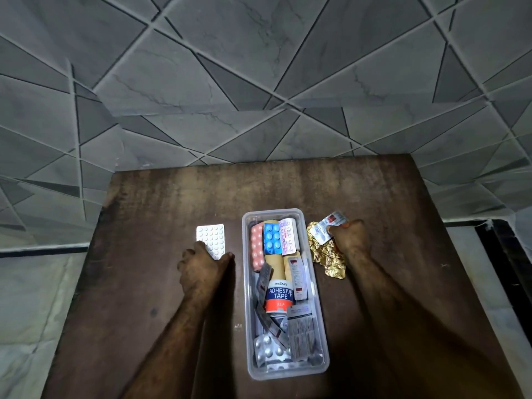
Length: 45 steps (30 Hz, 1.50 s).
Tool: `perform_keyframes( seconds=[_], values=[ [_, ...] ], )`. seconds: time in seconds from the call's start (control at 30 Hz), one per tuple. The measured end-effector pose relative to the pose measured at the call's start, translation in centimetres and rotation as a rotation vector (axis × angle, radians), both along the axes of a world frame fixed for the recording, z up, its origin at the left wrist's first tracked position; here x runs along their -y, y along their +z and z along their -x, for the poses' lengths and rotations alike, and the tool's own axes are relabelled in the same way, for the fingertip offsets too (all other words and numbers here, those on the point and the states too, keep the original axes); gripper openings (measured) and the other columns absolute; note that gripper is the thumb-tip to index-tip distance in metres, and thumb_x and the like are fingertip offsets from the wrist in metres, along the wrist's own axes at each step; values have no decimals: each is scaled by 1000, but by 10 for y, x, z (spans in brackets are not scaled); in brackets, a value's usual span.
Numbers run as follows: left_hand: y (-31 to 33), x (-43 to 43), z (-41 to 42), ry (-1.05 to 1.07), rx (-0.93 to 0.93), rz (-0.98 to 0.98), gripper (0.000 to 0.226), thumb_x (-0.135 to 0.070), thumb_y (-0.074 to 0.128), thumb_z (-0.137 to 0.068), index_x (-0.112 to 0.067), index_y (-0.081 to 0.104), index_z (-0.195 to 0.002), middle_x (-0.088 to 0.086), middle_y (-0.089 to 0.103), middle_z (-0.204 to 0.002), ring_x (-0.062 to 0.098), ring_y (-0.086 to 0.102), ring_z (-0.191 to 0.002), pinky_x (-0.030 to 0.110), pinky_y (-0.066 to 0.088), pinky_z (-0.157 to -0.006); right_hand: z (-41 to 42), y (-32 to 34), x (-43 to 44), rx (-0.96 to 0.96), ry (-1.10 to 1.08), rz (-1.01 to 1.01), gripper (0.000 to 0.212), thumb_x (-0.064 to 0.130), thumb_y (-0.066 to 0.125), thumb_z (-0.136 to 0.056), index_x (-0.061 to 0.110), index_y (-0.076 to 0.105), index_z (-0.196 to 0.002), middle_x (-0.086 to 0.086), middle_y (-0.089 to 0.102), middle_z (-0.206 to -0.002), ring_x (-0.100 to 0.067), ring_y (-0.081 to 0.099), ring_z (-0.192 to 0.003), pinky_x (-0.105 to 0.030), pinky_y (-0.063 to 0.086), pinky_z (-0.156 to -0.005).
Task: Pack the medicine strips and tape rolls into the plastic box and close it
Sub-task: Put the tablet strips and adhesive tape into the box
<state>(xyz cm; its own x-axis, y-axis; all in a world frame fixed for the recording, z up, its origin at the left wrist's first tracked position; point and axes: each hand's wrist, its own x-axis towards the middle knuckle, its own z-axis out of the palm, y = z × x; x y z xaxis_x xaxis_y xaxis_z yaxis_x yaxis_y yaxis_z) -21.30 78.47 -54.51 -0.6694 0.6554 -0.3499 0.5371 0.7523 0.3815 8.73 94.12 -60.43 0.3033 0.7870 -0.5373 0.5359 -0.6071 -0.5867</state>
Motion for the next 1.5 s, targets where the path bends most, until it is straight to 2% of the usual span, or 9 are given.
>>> perform_keyframes(
  seconds=[0.17, 0.33, 0.5, 0.67, 0.8, 0.93, 1.13, 1.37, 1.5],
  values=[
    [0, -4, -4, -13, -30, 39, 70, -53, 75, -68, -9, 53, -119, 21, 56, -117, 42, 54, -108, 45, 48, -85, 7, -7, -2, 7, -21, 17, 83, 64, 66, -37, 9, 65, -99, -12, 73, -95, -31, 72, -82, -47, 60, -76],
    [0, -6, -2, -10, -23, 36, 57, -34, 73, -72, -6, 51, -116, 23, 53, -115, 45, 52, -107, 46, 47, -87, 27, 26, 8, 100, -94, -65, 73, 49, 77, -41, 7, 67, -100, -12, 74, -95, -28, 72, -79, -38, 59, -72],
    [7, -6, -5, 14, -15, 9, 51, -29, 63, -74, -6, 47, -117, 24, 53, -114, 46, 51, -106, 50, 47, -85, 16, -5, 2, 38, -142, -62, 75, 43, 79, -38, 7, 64, -102, -10, 74, -90, -26, 71, -71, -39, 61, -66],
    [9, -4, -4, 63, 40, 38, 71, -39, 73, -63, -19, 44, -124, 20, 52, -119, 43, 51, -110, 50, 46, -89, 34, 49, 17, -223, -283, -110, 23, 4, 78, -64, 10, 62, -79, -14, 68, -73, -18, 59, -43, -23, 46, -39],
    [14, 0, 6, 118, 135, -13, 82, -38, 80, -59, -22, 42, -131, 20, 51, -128, 41, 47, -119, 47, 42, -94, 32, 63, 20, -396, -320, -143, 16, -5, 65, -76, 6, 64, -88, -17, 70, -82, -19, 62, -48, -23, 47, -40],
    [28, 2, 11, 122, 179, -156, 80, -42, 76, -55, -22, 47, -127, 17, 60, -119, 37, 56, -111, 44, 47, -92, 36, 92, 21, -455, -220, -215, 18, -7, 61, -79, 11, 61, -81, -10, 67, -73, -11, 58, -41, -20, 43, -39],
    [44, 6, -22, 95, 353, -339, 74, -50, 78, -46, -42, 45, -112, 4, 65, -108, 25, 66, -95, 48, 58, -78, 51, 122, 30, -520, -71, -299, 32, -3, 65, -83, 3, 58, -113, -13, 69, -95, -14, 65, -63, -18, 48, -44],
    [78, 28, -86, -90, 308, -270, 67, -47, 74, -61, -31, 45, -119, 7, 58, -113, 29, 57, -104, 41, 51, -87, 70, 132, 54, -513, 190, -215, 25, -3, 63, -85, 8, 61, -107, -11, 69, -87, -18, 64, -69, -19, 50, -47],
    [79, 37, -101, -155, 230, -208, 69, -39, 74, -68, -26, 42, -127, 9, 53, -121, 27, 49, -112, 33, 40, -82, 77, 118, 64, -428, 266, -168, 23, 0, 66, -83, 20, 62, -93, -13, 67, -81, -24, 63, -70, -32, 53, -59]
  ],
)
